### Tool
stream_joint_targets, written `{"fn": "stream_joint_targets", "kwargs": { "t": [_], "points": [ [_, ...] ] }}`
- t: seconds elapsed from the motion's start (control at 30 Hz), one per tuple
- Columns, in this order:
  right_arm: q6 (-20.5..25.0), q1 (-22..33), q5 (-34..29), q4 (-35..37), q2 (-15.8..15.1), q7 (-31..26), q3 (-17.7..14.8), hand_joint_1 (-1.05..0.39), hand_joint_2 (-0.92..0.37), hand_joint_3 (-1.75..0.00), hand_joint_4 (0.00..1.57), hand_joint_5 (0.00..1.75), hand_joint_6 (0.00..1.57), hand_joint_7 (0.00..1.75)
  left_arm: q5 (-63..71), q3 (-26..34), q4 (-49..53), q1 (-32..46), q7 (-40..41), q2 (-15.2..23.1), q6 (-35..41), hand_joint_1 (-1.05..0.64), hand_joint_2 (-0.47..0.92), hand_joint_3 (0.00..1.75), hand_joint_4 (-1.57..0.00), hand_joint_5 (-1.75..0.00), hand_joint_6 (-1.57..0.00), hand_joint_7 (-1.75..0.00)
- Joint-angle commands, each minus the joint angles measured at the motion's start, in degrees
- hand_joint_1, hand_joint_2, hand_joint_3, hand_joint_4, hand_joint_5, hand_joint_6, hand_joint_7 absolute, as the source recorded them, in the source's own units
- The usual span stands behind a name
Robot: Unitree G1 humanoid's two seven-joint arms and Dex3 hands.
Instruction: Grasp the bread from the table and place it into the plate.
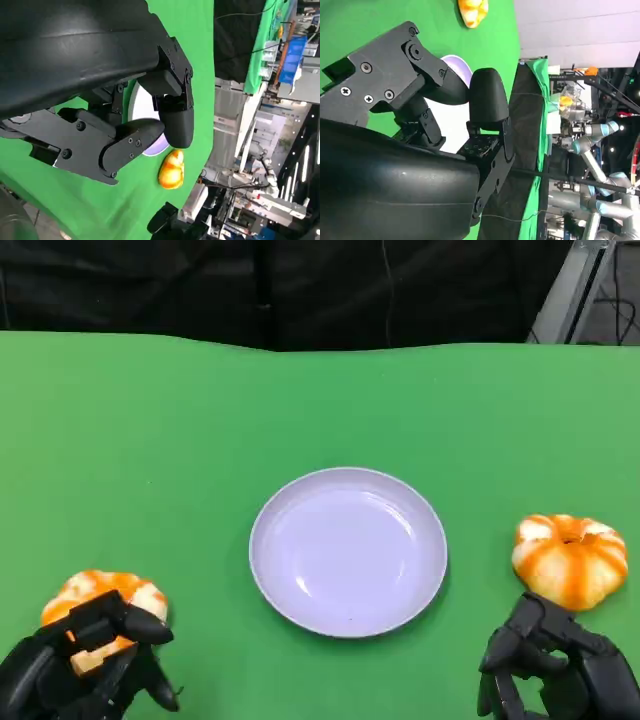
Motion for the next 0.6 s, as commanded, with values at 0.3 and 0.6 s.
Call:
{"fn": "stream_joint_targets", "kwargs": {
  "t": [0.3, 0.6],
  "points": [
    [0.07, -0.74, -0.07, 0.53, -0.21, -0.67, -0.26, -0.16, -0.51, -1.30, 0.84, 1.75, 0.75, 1.56, 74.56, -15.55, 3.82, -4.91, 52.30, 22.39, -14.46, -0.98, 0.92, 0.22, 0.00, -0.01, -0.27, -0.02],
    [-0.30, -0.81, 0.59, 0.84, -0.23, -0.28, -0.22, -0.15, -0.51, -1.30, 0.83, 1.75, 0.75, 1.56, 77.73, -17.66, 7.60, -5.97, 58.87, 23.20, -16.26, -0.98, 0.92, 0.24, 0.00, 0.00, -0.27, -0.01]
  ]
}}
